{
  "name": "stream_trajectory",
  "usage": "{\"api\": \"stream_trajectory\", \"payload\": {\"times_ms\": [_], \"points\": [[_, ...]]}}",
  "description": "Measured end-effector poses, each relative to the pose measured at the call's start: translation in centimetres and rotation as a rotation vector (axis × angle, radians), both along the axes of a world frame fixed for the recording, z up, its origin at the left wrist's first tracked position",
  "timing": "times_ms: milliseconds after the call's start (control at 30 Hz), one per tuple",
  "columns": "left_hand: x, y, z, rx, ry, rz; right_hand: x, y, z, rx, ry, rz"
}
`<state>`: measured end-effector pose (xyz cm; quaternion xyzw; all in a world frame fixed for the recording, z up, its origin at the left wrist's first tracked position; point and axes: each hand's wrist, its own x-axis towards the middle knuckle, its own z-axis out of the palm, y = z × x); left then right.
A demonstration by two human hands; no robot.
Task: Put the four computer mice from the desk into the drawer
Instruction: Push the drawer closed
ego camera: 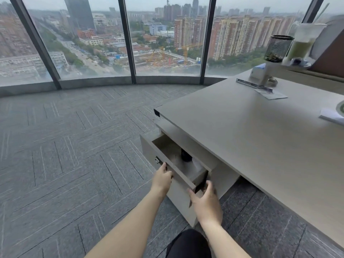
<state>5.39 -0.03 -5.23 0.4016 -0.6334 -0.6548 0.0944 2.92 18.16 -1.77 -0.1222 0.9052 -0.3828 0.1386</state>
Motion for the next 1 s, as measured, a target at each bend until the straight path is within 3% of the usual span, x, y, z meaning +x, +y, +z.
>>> {"api": "stream_trajectory", "payload": {"times_ms": [167, 733, 1000], "points": [[-2.5, 2.0, 3.6, 0.050, 0.037, -0.003, -2.8, 0.0, -0.8, -0.060, -0.049, -0.076], [-7.1, 2.7, 3.5, 0.195, 0.078, 0.000, -7.2, -0.1, -0.5, -0.221, -0.097, -0.178], [-6.4, 2.7, 4.2, 0.157, 0.075, -0.037, -7.1, 0.1, 0.4, -0.099, -0.155, -0.156]]}}
